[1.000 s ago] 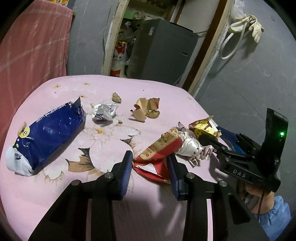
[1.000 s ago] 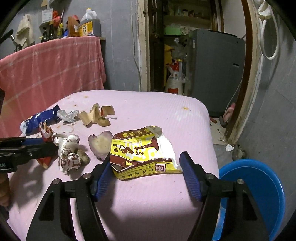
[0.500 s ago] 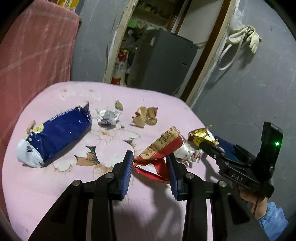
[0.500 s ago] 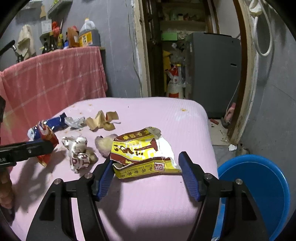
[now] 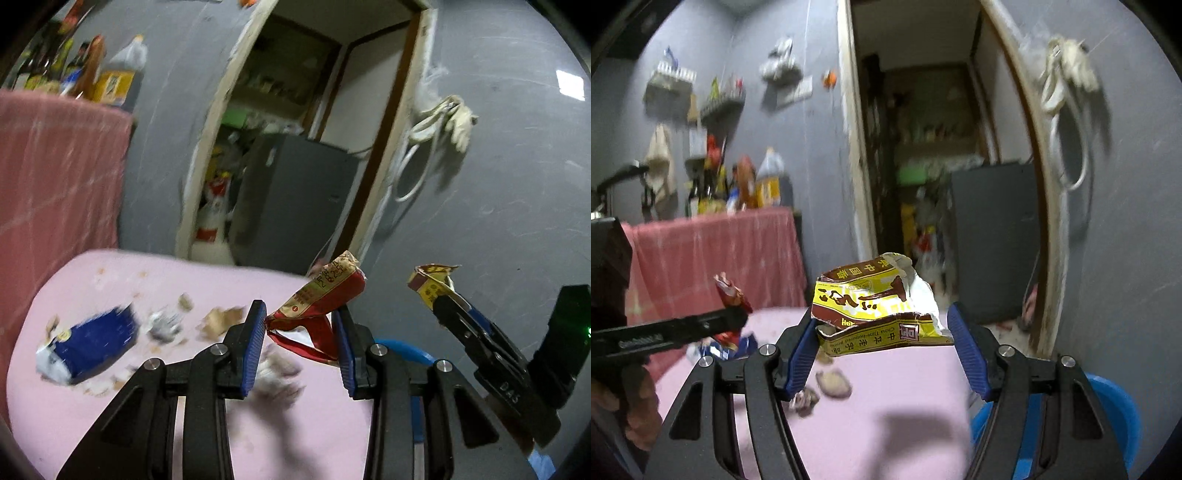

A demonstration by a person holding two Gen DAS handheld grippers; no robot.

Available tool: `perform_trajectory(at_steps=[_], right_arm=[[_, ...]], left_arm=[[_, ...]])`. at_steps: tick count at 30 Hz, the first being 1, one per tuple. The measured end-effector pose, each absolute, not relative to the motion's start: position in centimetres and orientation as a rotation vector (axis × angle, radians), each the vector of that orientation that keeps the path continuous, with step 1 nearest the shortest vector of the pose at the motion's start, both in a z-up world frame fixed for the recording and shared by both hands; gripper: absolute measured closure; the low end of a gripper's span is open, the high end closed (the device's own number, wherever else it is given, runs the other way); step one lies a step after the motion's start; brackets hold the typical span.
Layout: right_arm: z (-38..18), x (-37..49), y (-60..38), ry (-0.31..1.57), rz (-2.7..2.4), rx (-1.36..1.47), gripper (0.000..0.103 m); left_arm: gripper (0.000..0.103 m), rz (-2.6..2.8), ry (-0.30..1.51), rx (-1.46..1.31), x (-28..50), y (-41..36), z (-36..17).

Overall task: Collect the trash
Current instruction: 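Carry both wrappers over the blue basin and open both tools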

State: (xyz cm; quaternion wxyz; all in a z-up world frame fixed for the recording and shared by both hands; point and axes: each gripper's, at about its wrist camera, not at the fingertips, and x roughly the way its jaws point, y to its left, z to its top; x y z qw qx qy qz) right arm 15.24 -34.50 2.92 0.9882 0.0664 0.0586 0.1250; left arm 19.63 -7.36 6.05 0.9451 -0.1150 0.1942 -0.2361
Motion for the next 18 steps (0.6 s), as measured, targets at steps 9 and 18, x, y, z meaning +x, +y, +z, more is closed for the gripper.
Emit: perform_trajectory(at_steps=[9,18], right_arm=[[3.9,12.2,-40.4,0.014,0.109,0.188,0.036],[2.7,11.6,-46.7,0.068,-0.076,0.278,0.036]], left_arm=[[0.072,-0.599,0.295,-0.243,18.6,-14.9,8.1],[0.071,-0.679,0.355,-0.184,20.0,-22.4,7.1]])
